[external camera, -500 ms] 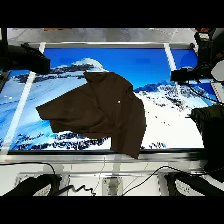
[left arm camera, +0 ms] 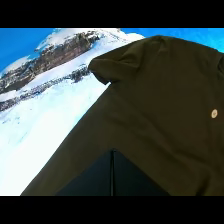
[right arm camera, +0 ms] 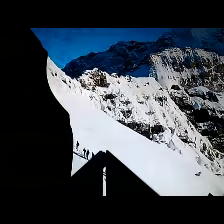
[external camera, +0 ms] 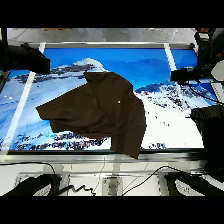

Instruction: Fold the clothes and pants, and hang the long-sleeved shirts on hangers.

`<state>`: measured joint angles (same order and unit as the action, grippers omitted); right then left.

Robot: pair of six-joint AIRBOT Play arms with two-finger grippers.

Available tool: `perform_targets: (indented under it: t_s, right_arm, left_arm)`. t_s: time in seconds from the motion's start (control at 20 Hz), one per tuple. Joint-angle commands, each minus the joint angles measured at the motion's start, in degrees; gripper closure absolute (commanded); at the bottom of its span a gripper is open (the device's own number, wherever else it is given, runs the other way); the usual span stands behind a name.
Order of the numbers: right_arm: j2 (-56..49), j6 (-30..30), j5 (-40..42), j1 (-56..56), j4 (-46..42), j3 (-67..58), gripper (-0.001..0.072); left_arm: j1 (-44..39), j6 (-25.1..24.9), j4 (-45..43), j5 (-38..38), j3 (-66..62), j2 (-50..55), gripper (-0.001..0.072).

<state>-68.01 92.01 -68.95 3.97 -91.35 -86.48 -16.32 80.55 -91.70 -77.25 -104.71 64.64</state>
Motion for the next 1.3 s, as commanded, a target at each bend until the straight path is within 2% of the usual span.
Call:
perform_targets:
  t_s: [0.0,0.25,0.35,0.45,0.55,0.65,0.75,0.8,0.85,0.9,0.95,1.0,1.05,1.1,1.15,1.25]
  right_arm:
    - [0.00,0.02,0.02,0.04,0.00,-0.02,0.0699]
    - [-0.57,-0.37,4.00,-0.48,-3.39,0.00,0.0699]
    - [-1.92,-5.88,-1.86,-3.08,-4.61,0.68,0.0701]
    - [-3.32,-14.58,-9.42,-7.54,-1.42,5.09,0.0702]
    - [-3.23,-21.84,-11.89,-13.84,14.12,14.05,0.0702]
    - [-3.30,-33.16,-14.56,-18.86,32.26,24.28,0.0702]
    - [-3.32,-34.01,-10.34,-20.37,38.99,33.94,0.0698]
    - [-3.37,-33.88,-6.43,-20.13,40.54,38.45,0.0601]
    - [-3.37,-32.68,-1.92,-19.56,41.64,42.51,0.0354]
    - [-3.52,-31.82,2.14,-18.80,42.34,45.66,0.0253]
    - [-4.15,-31.17,5.77,-17.79,42.95,48.11,0.0253]
    - [-5.16,-31.17,7.96,-16.83,43.89,49.42,0.0253]
    - [-6.88,-31.17,9.05,-15.76,45.05,49.68,0.0253]
    - [-8.79,-31.17,9.55,-14.82,47.12,49.44,0.0253]
    - [-10.86,-31.19,10.27,-13.90,50.16,49.16,0.0254]
    - [-14.78,-31.19,11.34,-12.26,54.25,48.22,0.0265]
  left_arm:
    - [0.00,-0.02,0.00,0.00,-0.02,0.04,0.0698]
    - [0.00,-0.02,0.00,0.00,-0.02,0.04,0.0698]
    - [0.00,-0.02,0.00,0.00,-0.02,0.04,0.0698]
    - [0.00,-0.02,0.42,0.04,-0.02,0.04,0.0698]
    - [0.00,-0.02,0.39,0.09,-0.02,0.07,0.0698]
    - [0.00,0.00,0.39,0.02,-0.02,0.07,0.0698]
    - [0.00,0.00,0.39,0.02,-0.02,0.07,0.0698]
    - [0.00,0.00,0.39,0.00,0.00,0.24,0.0698]
    - [0.00,-0.02,0.37,-0.48,0.04,0.57,0.0698]
    - [0.02,-0.02,0.15,-1.31,0.04,1.20,0.0698]
    - [0.02,-0.04,-0.83,-2.19,0.04,2.08,0.0685]
    - [0.04,-0.04,-2.12,-2.51,0.04,3.19,0.0618]
    - [0.17,-0.04,-3.93,-2.54,0.04,4.63,0.0468]
    - [0.70,-0.04,-5.03,-2.54,0.04,6.40,0.0376]
    - [1.57,-0.02,-5.18,-2.56,0.04,8.13,0.0351]
    - [3.67,-1.20,-5.09,-3.10,0.04,11.76,0.0354]
